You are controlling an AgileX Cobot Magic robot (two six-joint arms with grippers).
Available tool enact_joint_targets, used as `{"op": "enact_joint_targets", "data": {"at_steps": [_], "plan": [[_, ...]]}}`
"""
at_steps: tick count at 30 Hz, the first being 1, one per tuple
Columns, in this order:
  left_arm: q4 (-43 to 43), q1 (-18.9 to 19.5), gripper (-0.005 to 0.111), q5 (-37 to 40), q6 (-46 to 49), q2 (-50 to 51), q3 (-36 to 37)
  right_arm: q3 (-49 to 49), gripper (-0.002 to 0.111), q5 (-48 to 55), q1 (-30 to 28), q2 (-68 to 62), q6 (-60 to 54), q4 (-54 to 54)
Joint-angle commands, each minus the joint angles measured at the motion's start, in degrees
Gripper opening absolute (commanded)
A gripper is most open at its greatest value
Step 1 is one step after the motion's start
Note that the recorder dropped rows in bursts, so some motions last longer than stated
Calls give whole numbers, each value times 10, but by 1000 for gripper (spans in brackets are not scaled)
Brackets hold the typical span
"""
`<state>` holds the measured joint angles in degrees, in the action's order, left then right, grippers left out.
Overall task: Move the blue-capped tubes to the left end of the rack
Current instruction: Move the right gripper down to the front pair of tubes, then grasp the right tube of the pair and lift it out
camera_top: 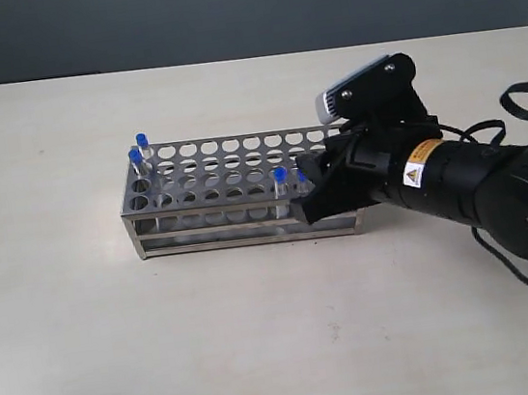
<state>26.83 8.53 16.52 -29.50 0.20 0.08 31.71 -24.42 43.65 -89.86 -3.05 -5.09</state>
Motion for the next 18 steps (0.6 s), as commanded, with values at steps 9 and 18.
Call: {"op": "enact_joint_targets", "data": {"at_steps": [9,18], "plan": [[0,-1,1,2,-1,-2,-1,-70,41,-126,-1,-24,17,78],[0,-1,1,2,-1,-2,-1,-68,41,-233,-1,-103,17,78]]}}
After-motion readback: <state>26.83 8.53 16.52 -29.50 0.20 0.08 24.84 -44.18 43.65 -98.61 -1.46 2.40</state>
